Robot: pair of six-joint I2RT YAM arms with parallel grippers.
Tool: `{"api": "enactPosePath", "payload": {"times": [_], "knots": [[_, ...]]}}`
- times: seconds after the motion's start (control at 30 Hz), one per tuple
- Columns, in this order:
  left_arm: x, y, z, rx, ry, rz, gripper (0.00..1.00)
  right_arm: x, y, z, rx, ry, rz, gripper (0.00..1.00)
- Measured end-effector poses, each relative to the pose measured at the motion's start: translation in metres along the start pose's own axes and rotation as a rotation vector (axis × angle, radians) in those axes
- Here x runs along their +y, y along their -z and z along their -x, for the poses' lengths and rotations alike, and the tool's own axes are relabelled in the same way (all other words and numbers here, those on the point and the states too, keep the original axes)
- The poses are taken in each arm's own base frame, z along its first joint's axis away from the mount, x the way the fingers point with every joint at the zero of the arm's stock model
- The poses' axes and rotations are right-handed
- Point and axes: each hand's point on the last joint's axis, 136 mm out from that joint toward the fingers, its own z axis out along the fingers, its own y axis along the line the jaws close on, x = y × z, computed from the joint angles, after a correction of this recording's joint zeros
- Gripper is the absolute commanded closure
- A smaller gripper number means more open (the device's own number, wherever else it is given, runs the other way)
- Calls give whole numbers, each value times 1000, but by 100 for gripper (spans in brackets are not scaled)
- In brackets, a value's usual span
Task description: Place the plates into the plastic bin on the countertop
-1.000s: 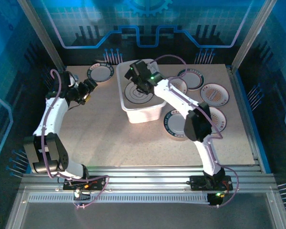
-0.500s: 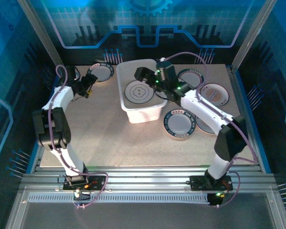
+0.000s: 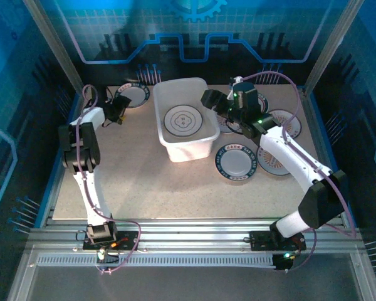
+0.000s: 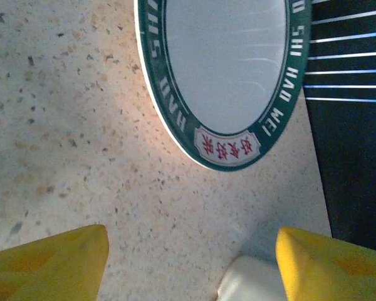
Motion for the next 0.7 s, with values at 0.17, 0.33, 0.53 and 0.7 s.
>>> {"api": "enactPosePath", "payload": {"times": [0.17,0.33,0.53,0.7], "knots": [[-4,-16,11,-13,7,-20,29,-3,-1,-2,14,-4,-3,28],[-8,-28,20,-23,0,-36,30,-8,-7,-7,32,-19,-10,30],[-1,-41,22,-23,25,-36,31,-22,-18,-18,69,-43,-39,33],[-4,-47,27,-41,31,-54,32,-26,-20,-20,76,-56,-47,34]]}}
